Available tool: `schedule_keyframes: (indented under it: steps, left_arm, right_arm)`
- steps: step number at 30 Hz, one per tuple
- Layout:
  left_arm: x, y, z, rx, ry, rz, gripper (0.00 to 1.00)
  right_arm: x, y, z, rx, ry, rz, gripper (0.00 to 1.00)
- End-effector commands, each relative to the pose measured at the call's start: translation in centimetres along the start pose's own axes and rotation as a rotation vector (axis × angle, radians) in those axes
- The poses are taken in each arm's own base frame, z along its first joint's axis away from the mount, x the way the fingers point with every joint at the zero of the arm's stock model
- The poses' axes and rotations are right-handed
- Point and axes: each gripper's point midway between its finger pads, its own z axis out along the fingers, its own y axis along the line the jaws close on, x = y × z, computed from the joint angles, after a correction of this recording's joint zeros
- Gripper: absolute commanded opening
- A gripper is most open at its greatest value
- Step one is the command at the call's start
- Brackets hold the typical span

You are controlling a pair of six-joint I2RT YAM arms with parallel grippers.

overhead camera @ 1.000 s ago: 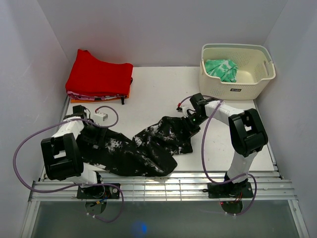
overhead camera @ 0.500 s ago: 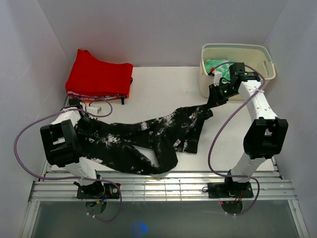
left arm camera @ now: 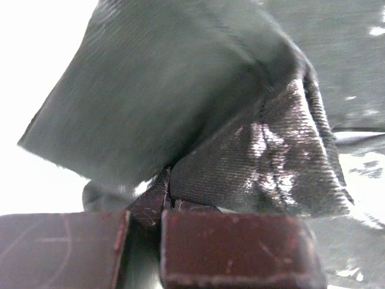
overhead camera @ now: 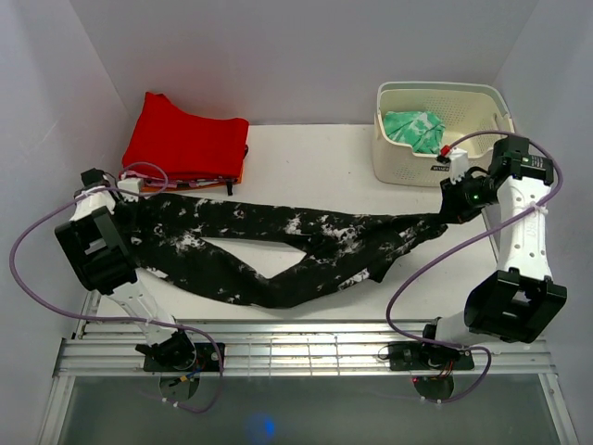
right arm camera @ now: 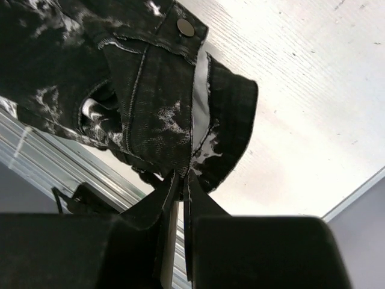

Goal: Fold and stack the trousers
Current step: Flatten the trousers out

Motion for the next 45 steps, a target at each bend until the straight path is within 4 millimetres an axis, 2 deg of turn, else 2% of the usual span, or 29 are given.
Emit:
schedule_keyframes:
  steps: [1, 5, 6, 8, 9, 11, 12, 13, 14, 15, 16, 17, 18, 19, 20, 22, 23, 24, 28, 31, 35, 38, 41, 43, 45]
  left_arm:
    - [-2.4, 1.8, -2.0, -0.040, -0.075, 0.033, 0.00]
    - [-1.9, 1.9, -2.4, -0.046, -0.063, 0.053, 0.00]
    - [-1.6, 2.0, -2.4, -0.049, -0.056, 0.057, 0.00]
    - [-0.7, 1.8, -2.2, -0.039, -0.031, 0.062, 0.00]
    - [-0.5, 1.5, -2.1, -0.019, -0.026, 0.089, 0.00]
    - [-0.5, -0.3, -2.3, 0.076, -0.045, 0.110, 0.01]
    - [-0.9, -1.0, -2.7, 0.113, -0.069, 0.133, 0.07]
    - [-1.7, -2.2, -3.3, 0.169, -0.115, 0.138, 0.25]
    - [-2.0, -3.2, -4.1, 0.215, -0.126, 0.145, 0.33]
    - [-2.7, -3.9, -5.1, 0.243, -0.160, 0.163, 0.43]
    - [-3.4, -5.1, -5.7, 0.281, -0.191, 0.175, 0.53]
    - [-4.0, -5.6, -6.4, 0.292, -0.217, 0.190, 0.56]
    - [-4.4, -6.3, -7.1, 0.311, -0.241, 0.209, 0.59]
    - [-5.2, -7.4, -8.4, 0.314, -0.281, 0.263, 0.63]
    - [-5.7, -8.1, -9.1, 0.321, -0.308, 0.288, 0.65]
    - [-6.7, -10.0, -10.7, 0.328, -0.372, 0.356, 0.66]
    - [-7.0, -10.8, -11.1, 0.336, -0.387, 0.376, 0.68]
    - [-7.0, -11.7, -11.4, 0.346, -0.394, 0.397, 0.68]
    - [-8.4, -15.0, -12.4, 0.364, -0.451, 0.474, 0.68]
    - [-9.2, -16.5, -13.0, 0.386, -0.458, 0.468, 0.68]
    - [-10.0, -16.8, -13.5, 0.387, -0.474, 0.429, 0.68]
    - [-9.9, -16.7, -13.8, 0.376, -0.481, 0.420, 0.68]
    - [-10.0, -16.5, -14.2, 0.354, -0.495, 0.416, 0.68]
    - [-10.0, -16.4, -14.3, 0.344, -0.504, 0.412, 0.68]
    - [-9.9, -16.3, -14.2, 0.340, -0.499, 0.398, 0.68]
  right_arm:
    - [0.7, -2.2, -0.8, 0.070, 0.035, -0.105, 0.08]
    - [5.6, -2.7, 0.3, 0.046, 0.143, -0.119, 0.08]
    - [8.2, -1.6, 1.1, 0.014, 0.191, -0.109, 0.08]
    - [10.7, -0.2, 1.9, -0.026, 0.236, -0.163, 0.08]
    - [12.7, 1.5, 2.6, -0.060, 0.252, -0.167, 0.08]
    - [13.9, 2.9, 3.2, -0.092, 0.250, -0.195, 0.08]
    - [14.4, 3.5, 3.3, -0.095, 0.251, -0.215, 0.08]
    - [15.3, 4.5, 4.0, -0.135, 0.272, -0.214, 0.17]
    - [15.5, 4.8, 4.2, -0.145, 0.269, -0.209, 0.32]
    - [15.5, 4.9, 4.4, -0.156, 0.268, -0.205, 0.61]
    - [14.9, 4.6, 4.2, -0.145, 0.254, -0.207, 0.72]
    - [14.2, 4.3, 4.3, -0.152, 0.235, -0.193, 0.81]
    - [13.4, 4.0, 4.1, -0.143, 0.217, -0.159, 0.83]
    - [11.2, 2.9, 3.3, -0.108, 0.172, -0.164, 0.84]
    - [9.7, 2.6, 3.5, -0.130, 0.127, -0.130, 0.92]
    - [7.2, 1.8, 3.1, -0.122, 0.067, -0.045, 0.99]
    - [5.0, 0.8, 2.9, -0.135, 0.022, -0.013, 0.97]
    - [4.2, 0.5, 3.0, -0.144, 0.007, 0.020, 0.97]
    - [2.3, -2.7, 5.7, -0.135, -0.021, 0.269, 0.97]
    - [2.6, -4.2, 8.5, -0.162, -0.005, 0.416, 1.00]
    - [3.9, -4.9, 11.6, -0.168, 0.012, 0.528, 1.00]
    - [5.2, -4.4, 13.6, -0.166, 0.040, 0.573, 1.00]
    - [6.4, -2.5, 15.3, -0.243, 0.084, 0.631, 1.00]
    - [6.5, -1.3, 16.0, -0.285, 0.105, 0.658, 0.95]
    - [5.8, 0.4, 16.4, -0.363, 0.109, 0.661, 0.77]
